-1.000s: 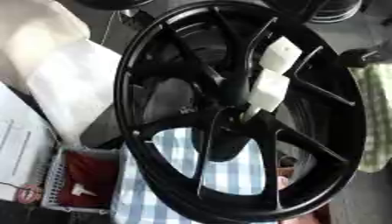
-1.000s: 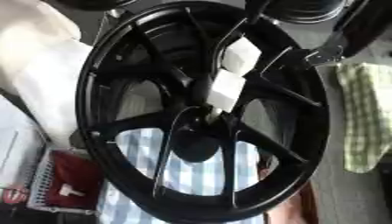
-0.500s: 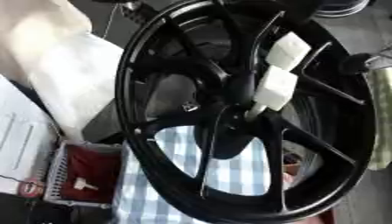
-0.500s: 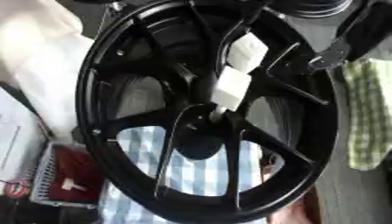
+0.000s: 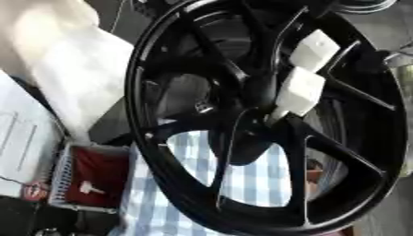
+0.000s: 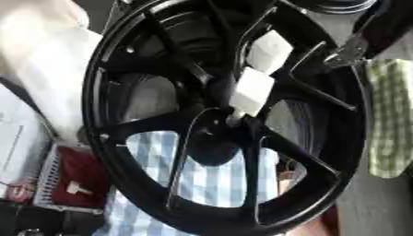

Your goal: Pull the pin out of the wheel hub.

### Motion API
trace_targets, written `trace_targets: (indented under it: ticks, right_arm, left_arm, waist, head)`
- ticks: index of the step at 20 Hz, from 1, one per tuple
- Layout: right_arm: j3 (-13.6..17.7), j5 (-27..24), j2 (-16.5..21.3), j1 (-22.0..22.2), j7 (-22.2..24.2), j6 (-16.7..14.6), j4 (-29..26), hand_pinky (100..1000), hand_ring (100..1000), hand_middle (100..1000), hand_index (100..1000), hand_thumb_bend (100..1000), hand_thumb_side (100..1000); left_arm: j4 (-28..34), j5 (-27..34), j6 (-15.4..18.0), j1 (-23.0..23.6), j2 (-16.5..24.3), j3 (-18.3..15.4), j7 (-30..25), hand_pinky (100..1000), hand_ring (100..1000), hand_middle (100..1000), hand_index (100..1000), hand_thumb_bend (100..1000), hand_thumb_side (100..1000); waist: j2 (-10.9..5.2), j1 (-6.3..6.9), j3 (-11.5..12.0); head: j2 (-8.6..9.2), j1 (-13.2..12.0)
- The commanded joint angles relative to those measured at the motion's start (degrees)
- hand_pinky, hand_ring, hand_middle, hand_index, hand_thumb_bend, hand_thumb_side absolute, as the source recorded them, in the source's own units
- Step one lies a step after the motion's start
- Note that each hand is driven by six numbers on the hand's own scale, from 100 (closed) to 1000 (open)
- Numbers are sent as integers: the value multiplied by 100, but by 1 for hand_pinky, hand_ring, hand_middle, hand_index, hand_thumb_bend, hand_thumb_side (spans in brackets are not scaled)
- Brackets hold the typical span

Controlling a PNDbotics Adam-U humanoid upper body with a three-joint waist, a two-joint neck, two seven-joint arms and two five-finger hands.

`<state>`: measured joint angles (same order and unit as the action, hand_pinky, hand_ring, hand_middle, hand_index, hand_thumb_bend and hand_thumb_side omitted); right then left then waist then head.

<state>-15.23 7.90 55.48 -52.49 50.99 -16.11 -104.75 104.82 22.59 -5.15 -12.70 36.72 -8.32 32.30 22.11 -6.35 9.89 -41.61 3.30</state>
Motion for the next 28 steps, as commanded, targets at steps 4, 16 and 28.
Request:
trace_targets:
  ticks: [4, 16, 28]
  right_arm:
    - [-40, 60, 2, -150, 96, -157, 172, 898, 868, 819, 842, 441, 100]
    - [-268, 215, -136, -192, 97, -94, 711, 895, 863, 813, 836, 455, 100]
    - [-337, 271, -298, -267, 97, -132, 992, 888, 849, 745, 739, 427, 100]
  left_arm:
    - [88, -27, -15, -66, 92, -53, 6, 751, 756, 682, 764, 318, 765]
    - [90, -7, -11, -87, 44, -75, 22, 753, 757, 684, 764, 310, 770]
    - [74, -4, -19, -73, 7, -75, 7, 755, 758, 686, 765, 304, 778]
  waist:
    - [-48, 1, 52]
    - [-12, -54, 122]
    - [12, -61, 143]
  head:
    - [104, 25]
    - [43, 25]
    - [47, 7]
